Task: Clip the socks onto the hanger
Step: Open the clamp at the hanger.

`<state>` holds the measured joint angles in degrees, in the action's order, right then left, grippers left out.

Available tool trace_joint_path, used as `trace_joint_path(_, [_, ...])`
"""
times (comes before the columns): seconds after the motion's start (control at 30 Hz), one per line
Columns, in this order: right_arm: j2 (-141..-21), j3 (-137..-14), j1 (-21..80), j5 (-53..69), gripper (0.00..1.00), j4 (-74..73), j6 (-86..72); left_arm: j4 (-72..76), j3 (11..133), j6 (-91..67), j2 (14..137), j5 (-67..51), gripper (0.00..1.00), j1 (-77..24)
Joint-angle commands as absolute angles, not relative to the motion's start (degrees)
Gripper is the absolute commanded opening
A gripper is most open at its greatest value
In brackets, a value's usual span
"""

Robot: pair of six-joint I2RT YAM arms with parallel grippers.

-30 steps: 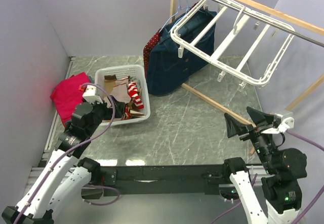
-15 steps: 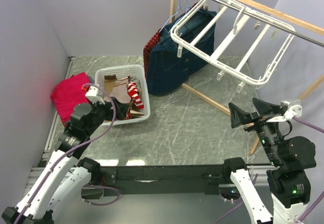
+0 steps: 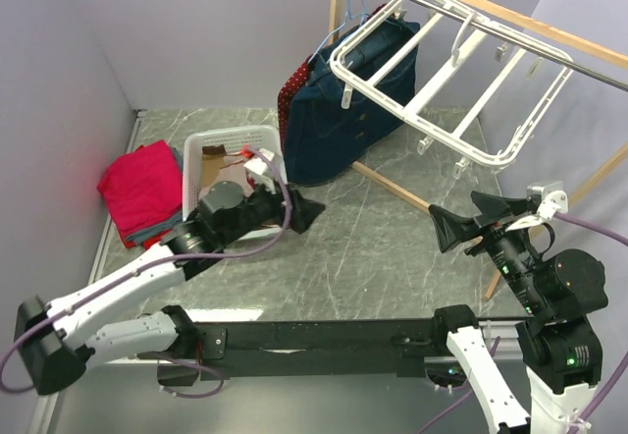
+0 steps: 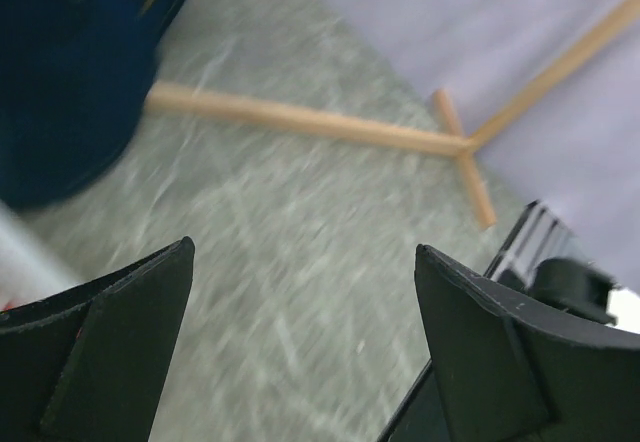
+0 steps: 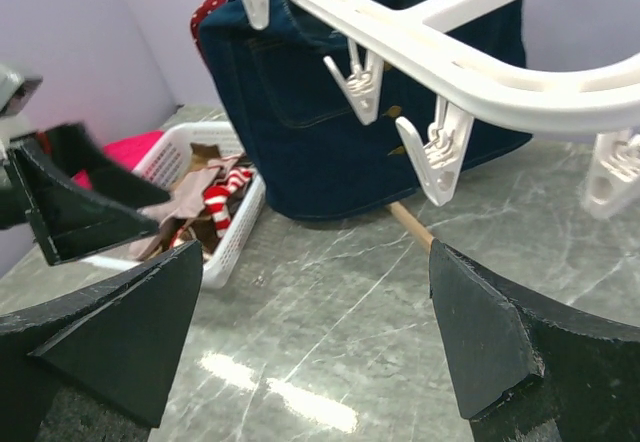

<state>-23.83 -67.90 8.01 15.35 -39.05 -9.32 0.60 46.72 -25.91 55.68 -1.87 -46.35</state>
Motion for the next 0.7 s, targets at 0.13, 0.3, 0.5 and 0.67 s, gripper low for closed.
trace_joint_path(0.13, [-25.14, -69.79, 8.09, 18.72, 1.0, -40.25, -8.7, 31.08, 52.64, -17.5, 68.61, 1.76, 0.96, -55.8])
trace_joint_path(0.3, [-24.96, -69.08, 8.43, 21.35, 1.0, -39.29, -8.62, 42.96, 56.94, -12.83, 79.25, 0.44, 0.97, -58.18])
trace_joint_path(0.5, [-24.96, -69.61, 9.67, 20.83, 1.0, -39.99, -7.47, 52.9, 64.15, -12.31, 89.19, -4.83, 0.98, -58.18])
trace_joint_path(0.67, [-24.52, -69.35, 10.19, 21.71, 1.0, -39.99, -6.42, 56.59, 71.27, -10.82, 95.53, -7.64, 0.88, -58.18])
